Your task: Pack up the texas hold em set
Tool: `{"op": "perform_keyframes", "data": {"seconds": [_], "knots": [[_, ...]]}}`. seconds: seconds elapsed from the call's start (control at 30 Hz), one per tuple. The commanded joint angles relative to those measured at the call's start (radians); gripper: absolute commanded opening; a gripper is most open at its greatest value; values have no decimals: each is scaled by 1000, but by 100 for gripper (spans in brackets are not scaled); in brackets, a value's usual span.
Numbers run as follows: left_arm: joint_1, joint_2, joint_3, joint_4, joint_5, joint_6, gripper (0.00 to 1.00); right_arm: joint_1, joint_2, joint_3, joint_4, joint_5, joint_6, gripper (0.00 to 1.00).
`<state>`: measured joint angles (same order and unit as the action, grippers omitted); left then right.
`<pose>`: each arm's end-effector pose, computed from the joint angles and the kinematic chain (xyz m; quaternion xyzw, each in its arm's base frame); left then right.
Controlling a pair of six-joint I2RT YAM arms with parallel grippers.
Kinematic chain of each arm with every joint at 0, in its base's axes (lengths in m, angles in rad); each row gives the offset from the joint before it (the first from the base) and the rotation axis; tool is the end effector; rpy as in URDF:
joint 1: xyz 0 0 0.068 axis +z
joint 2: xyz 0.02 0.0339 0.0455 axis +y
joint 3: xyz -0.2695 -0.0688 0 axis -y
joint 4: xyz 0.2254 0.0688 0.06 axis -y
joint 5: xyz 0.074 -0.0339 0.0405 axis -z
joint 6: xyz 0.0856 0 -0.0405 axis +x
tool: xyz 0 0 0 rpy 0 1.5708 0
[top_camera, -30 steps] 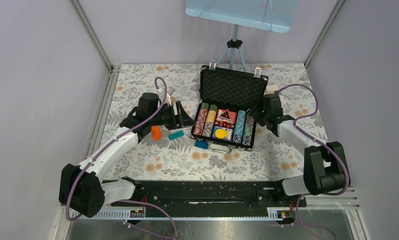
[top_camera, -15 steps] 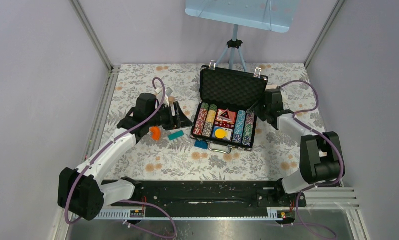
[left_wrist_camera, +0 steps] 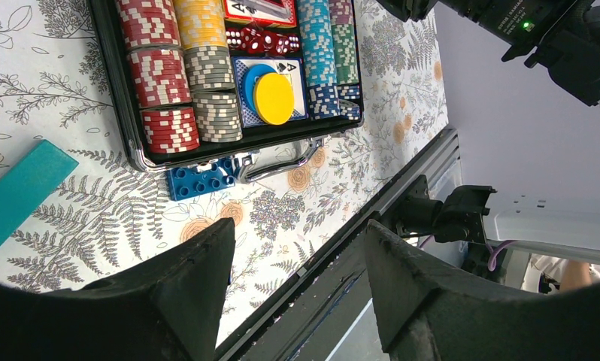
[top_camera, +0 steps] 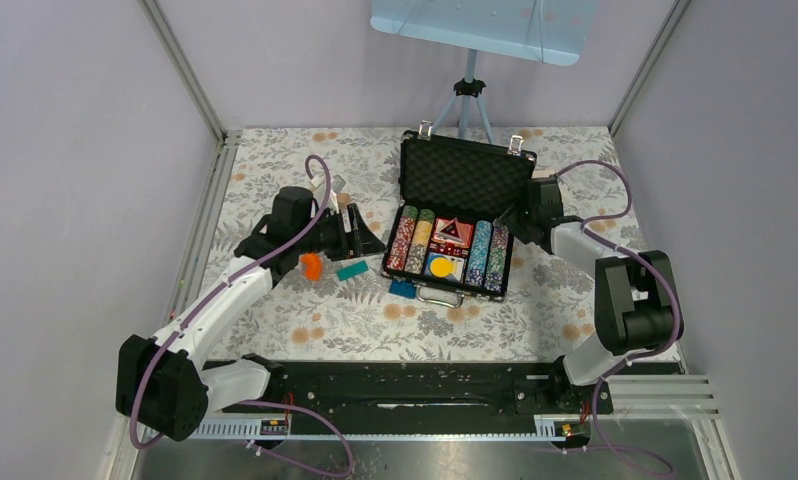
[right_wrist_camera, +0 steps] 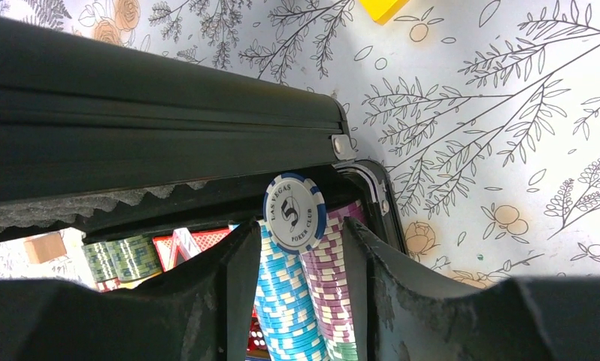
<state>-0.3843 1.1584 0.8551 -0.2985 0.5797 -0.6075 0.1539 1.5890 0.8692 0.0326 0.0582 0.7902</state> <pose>0.2281 -0.1428 0.2679 0.0379 0.8575 -0.4348 0.2722 0.3538 0.0498 0.1783 0.2945 0.8544 0.1709 0.3926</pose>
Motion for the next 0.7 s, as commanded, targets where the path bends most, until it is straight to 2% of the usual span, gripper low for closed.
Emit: {"op": "perform_keyframes", "data": {"seconds": [0.0,0.67], "knots": [[8,-2,-8,38,17,-5,64,-5,23,46,9,-17,2,49],[9,9,-26,71,32,-45,64,-16,44,44,89,-89,-4,35]]}}
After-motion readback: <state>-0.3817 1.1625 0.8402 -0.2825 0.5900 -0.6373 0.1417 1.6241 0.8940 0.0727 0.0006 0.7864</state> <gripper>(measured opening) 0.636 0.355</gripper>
